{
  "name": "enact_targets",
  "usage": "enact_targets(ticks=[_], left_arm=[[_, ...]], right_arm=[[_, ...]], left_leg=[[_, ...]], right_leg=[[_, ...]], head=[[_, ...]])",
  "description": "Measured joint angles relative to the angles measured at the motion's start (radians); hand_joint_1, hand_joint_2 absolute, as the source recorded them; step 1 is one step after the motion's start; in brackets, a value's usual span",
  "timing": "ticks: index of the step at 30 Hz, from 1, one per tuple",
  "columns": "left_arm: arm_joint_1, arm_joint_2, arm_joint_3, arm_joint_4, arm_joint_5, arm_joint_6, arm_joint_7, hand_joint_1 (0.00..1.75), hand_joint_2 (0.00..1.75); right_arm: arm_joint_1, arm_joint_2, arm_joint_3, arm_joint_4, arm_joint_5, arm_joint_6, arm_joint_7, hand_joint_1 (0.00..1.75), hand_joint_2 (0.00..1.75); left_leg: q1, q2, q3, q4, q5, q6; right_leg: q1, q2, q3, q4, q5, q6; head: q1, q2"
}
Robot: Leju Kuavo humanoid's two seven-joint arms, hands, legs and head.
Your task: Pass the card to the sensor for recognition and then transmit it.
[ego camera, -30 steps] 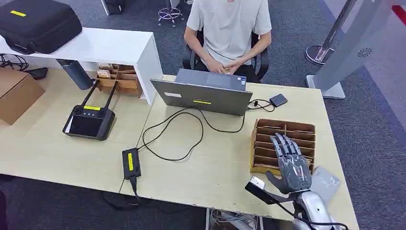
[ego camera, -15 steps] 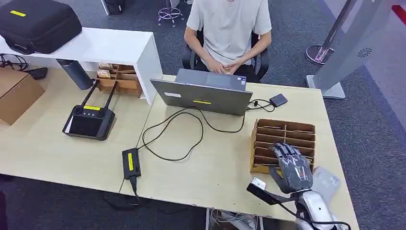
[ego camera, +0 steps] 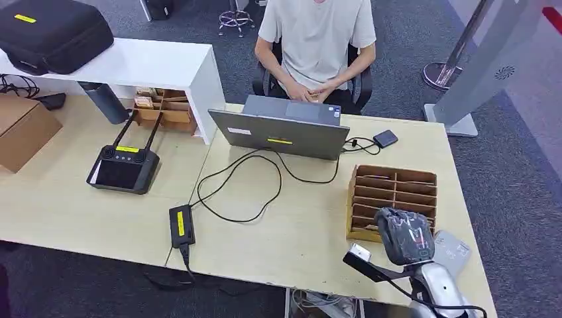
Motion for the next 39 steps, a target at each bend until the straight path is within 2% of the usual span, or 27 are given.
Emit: enact_targets(ticks=[20, 24, 27, 32, 34, 36, 37, 39], left_arm=[[0.003, 0.002, 0.0, 0.0, 0.001, 0.01, -0.018, 0.0, 1.75], [0.004, 0.003, 0.0, 0.0, 0.002, 0.016, -0.018, 0.0, 1.75], [0.004, 0.002, 0.0, 0.0, 0.003, 0.016, -0.02, 0.0, 1.75], [0.005, 0.002, 0.0, 0.0, 0.003, 0.016, -0.021, 0.0, 1.75], [0.005, 0.002, 0.0, 0.0, 0.003, 0.016, -0.022, 0.0, 1.75], [0.006, 0.003, 0.0, 0.0, 0.007, 0.016, -0.024, 0.0, 1.75], [0.006, 0.002, 0.0, 0.0, 0.009, 0.018, -0.024, 0.0, 1.75], [0.007, 0.002, 0.001, 0.0, 0.016, 0.024, -0.024, 0.0, 1.75]], right_arm=[[0.003, -0.005, -0.001, -0.006, -0.004, -0.011, -0.006, 1.75, 1.75], [0.007, -0.005, -0.005, -0.027, -0.003, -0.043, -0.003, 1.75, 1.75], [0.013, -0.001, -0.015, -0.052, -0.008, -0.11, -0.014, 1.75, 1.75], [0.039, 0.032, -0.075, -0.15, -0.012, -0.14, -0.081, 1.75, 1.75], [0.043, 0.035, -0.09, -0.183, -0.02, -0.124, -0.079, 1.75, 1.75], [0.041, 0.033, -0.093, -0.223, -0.036, -0.051, -0.06, 1.75, 1.75], [0.04, 0.027, -0.093, -0.24, -0.045, -0.007, -0.046, 1.75, 1.75], [0.032, 0.0, -0.087, -0.278, -0.068, 0.136, -0.011, 1.75, 1.75]], left_leg=[[0.0, 0.0, 0.0, 0.0, 0.0, 0.0], [0.0, 0.0, 0.0, 0.0, 0.0, 0.0], [0.0, 0.0, 0.0, 0.0, 0.0, 0.0], [0.0, 0.0, 0.0, 0.0, 0.0, 0.0], [0.0, 0.0, 0.0, 0.0, 0.0, 0.0], [0.0, 0.001, 0.0, 0.0, 0.0, 0.0], [0.0, 0.0, 0.0, 0.0, 0.0, 0.0], [0.0, 0.0, 0.0, 0.0, 0.0, 0.0]], right_leg=[[0.0, 0.0, 0.0, 0.0, 0.0, 0.0], [0.0, 0.0, 0.0, 0.0, 0.0, 0.0], [0.0, 0.0, 0.0, 0.0, 0.0, 0.0], [0.0, 0.0, 0.0, 0.0, 0.0, 0.0], [0.0, 0.0, 0.0, 0.0, 0.0, 0.0], [0.0, 0.001, 0.0, 0.0, 0.0, 0.0], [0.0, 0.001, 0.0, 0.0, 0.0, 0.0], [0.0, 0.0, 0.0, 0.0, 0.0, 0.0]], head=[[0.0, 0.0], [0.0, 0.0], [0.0, 0.0], [0.0, 0.0], [0.0, 0.0], [0.0, 0.0], [0.0, 0.0], [0.0, 0.0]])
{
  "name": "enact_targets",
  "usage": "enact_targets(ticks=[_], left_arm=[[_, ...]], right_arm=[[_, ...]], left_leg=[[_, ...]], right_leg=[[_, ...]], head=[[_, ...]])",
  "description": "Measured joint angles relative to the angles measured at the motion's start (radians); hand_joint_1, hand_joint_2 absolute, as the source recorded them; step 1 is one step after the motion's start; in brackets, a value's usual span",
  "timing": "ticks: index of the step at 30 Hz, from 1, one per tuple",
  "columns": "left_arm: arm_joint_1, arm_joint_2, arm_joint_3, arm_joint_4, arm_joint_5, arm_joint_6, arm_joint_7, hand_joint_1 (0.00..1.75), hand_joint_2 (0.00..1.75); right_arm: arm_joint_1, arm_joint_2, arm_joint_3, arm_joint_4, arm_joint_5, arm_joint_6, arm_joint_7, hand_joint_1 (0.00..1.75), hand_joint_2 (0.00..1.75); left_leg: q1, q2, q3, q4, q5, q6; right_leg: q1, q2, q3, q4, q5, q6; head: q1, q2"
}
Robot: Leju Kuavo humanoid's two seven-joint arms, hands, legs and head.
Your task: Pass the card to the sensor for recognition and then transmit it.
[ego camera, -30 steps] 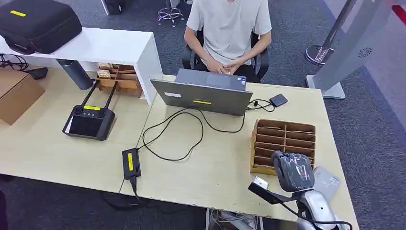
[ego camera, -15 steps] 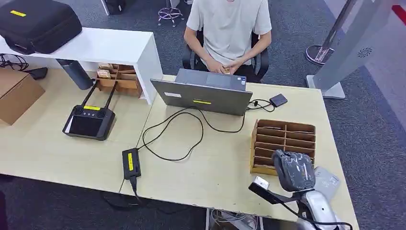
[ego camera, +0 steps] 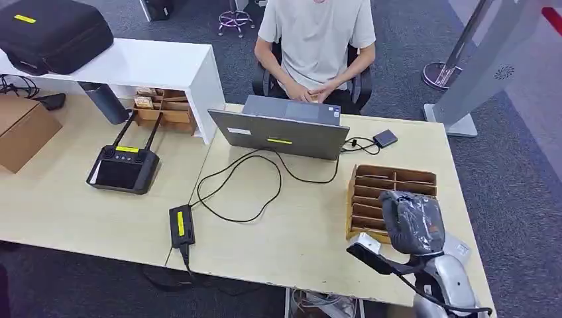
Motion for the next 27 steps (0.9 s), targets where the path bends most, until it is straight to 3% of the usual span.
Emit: enact_targets(ticks=[1, 5, 18, 23, 27], left_arm=[[0.001, 0.0, 0.0, 0.0, 0.003, 0.002, 0.0, 0.0, 1.75], [0.002, 0.0, 0.002, -0.001, 0.01, 0.002, 0.0, 0.0, 1.75], [0.004, 0.0, 0.003, -0.001, 0.023, 0.002, -0.003, 0.0, 1.75], [0.005, 0.0, 0.003, -0.001, 0.032, 0.001, -0.005, 0.0, 1.75], [0.005, 0.0, 0.003, -0.001, 0.037, 0.0, -0.006, 0.0, 1.75]], right_arm=[[-0.006, -0.017, 0.004, -0.014, -0.011, 0.045, 0.012, 0.0, 1.75], [-0.02, -0.069, 0.017, -0.063, -0.037, 0.105, 0.025, 0.0, 1.75], [-0.042, -0.14, 0.071, -0.11, -0.065, 0.14, 0.024, 0.0, 1.75], [-0.073, -0.186, 0.1, -0.127, -0.122, 0.262, 0.029, 0.0, 1.75], [-0.085, -0.209, 0.121, -0.128, -0.136, 0.286, 0.029, 0.0, 1.75]], left_leg=[[0.0, 0.0, 0.0, 0.0, 0.0, 0.0], [0.0, 0.0, 0.0, 0.0, 0.0, 0.0], [0.0, 0.0, 0.0, 0.0, 0.0, 0.0], [0.0, 0.0, 0.0, 0.0, 0.0, 0.0], [0.0, 0.0, 0.0, 0.0, 0.0, 0.0]], right_leg=[[0.0, 0.0, 0.0, 0.0, 0.0, 0.0], [0.0, 0.0, 0.0, 0.0, 0.0, 0.0], [0.0, 0.0, 0.0, 0.0, 0.0, 0.0], [0.0, 0.0, 0.0, 0.0, 0.0, 0.0], [0.0, 0.0, 0.0, 0.0, 0.0, 0.0]], head=[[0.0, 0.0], [0.0, 0.0], [0.0, 0.0], [0.0, 0.0], [0.0, 0.0]])
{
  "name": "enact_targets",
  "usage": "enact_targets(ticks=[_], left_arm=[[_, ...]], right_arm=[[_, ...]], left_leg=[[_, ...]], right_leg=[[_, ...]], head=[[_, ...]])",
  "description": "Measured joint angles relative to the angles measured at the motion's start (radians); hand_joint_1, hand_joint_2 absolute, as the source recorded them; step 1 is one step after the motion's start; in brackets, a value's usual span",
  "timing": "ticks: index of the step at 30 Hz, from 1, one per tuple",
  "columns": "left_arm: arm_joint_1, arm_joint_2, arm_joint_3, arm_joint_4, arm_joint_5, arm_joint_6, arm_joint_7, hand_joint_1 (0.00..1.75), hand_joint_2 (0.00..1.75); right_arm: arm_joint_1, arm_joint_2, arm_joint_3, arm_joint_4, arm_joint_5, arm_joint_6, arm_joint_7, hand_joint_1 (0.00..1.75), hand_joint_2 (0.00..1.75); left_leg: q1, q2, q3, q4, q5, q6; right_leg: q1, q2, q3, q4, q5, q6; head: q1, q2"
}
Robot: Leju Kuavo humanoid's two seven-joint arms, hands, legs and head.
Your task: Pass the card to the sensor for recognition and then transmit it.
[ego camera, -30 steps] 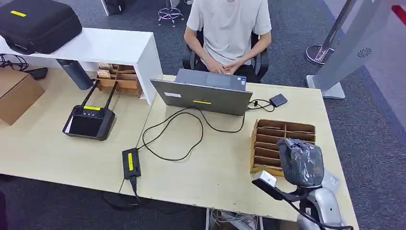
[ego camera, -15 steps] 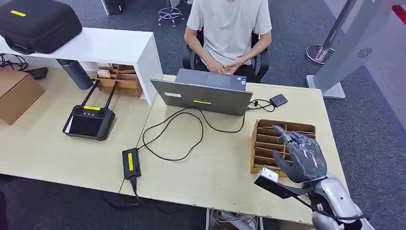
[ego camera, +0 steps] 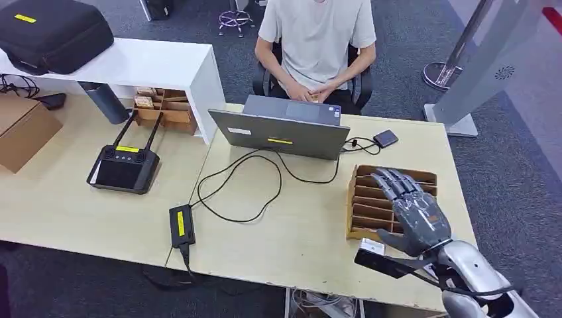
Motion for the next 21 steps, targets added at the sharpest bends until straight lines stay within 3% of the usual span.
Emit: enact_targets(ticks=[21], left_arm=[[0.002, 0.0, 0.0, 0.0, 0.019, 0.002, -0.004, 0.0, 1.75]], right_arm=[[0.006, -0.002, 0.083, 0.095, 0.01, -0.027, 0.03, 0.0, 1.75]], left_leg=[[0.0, 0.0, 0.0, 0.0, 0.0, 0.0]], right_leg=[[0.0, 0.0, 0.0, 0.0, 0.0, 0.0]], head=[[0.0, 0.0]])
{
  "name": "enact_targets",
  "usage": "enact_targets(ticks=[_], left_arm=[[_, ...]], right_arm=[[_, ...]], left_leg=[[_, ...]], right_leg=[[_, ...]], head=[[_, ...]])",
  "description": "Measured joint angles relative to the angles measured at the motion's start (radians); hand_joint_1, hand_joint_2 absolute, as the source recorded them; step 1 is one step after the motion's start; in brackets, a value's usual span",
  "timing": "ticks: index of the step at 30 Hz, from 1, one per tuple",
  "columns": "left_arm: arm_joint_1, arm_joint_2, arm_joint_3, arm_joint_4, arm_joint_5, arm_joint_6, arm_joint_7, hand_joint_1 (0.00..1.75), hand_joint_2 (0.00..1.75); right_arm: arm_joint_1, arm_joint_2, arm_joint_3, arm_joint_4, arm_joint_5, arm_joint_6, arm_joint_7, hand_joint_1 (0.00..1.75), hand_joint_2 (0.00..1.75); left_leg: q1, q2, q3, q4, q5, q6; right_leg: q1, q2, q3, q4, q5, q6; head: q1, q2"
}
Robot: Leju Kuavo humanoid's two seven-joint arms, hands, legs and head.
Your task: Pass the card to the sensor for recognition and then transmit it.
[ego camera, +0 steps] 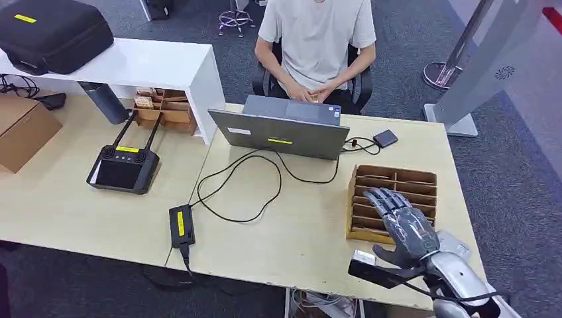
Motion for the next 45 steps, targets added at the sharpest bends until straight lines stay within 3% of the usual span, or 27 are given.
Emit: enact_targets(ticks=[10, 18, 32, 45], left_arm=[[0.001, 0.0, 0.0, 0.0, 0.008, 0.0, -0.006, 0.0, 1.75], [0.002, 0.0, 0.0, 0.0, 0.015, 0.001, -0.007, 0.0, 1.75], [0.005, 0.0, 0.0, 0.0, 0.03, 0.006, -0.013, 0.0, 1.75], [0.007, 0.0, 0.0, 0.0, 0.042, 0.013, -0.015, 0.0, 1.75]], right_arm=[[0.005, 0.008, 0.002, 0.019, -0.008, -0.023, 0.002, 0.0, 1.75], [0.024, 0.037, 0.001, 0.069, 0.012, -0.085, 0.009, 0.0, 1.75], [0.092, 0.141, -0.071, 0.185, 0.076, -0.285, 0.008, 0.0, 1.75], [0.137, 0.196, -0.132, 0.235, 0.099, -0.317, 0.004, 0.0, 1.75]], left_leg=[[0.0, 0.0, 0.0, 0.0, 0.0, 0.0], [0.0, 0.0, 0.0, 0.0, 0.0, 0.0], [0.0, 0.0, 0.0, 0.0, 0.0, 0.0], [0.0, 0.0, 0.0, 0.0, 0.0, 0.0]], right_leg=[[0.0, 0.0, 0.0, 0.0, 0.0, 0.0], [0.0, 0.0, 0.0, 0.0, 0.0, 0.0], [0.0, 0.0, 0.0, 0.0, 0.0, 0.0], [0.0, 0.0, 0.0, 0.0, 0.0, 0.0]], head=[[0.0, 0.0], [0.0, 0.0], [0.0, 0.0], [0.0, 0.0]])
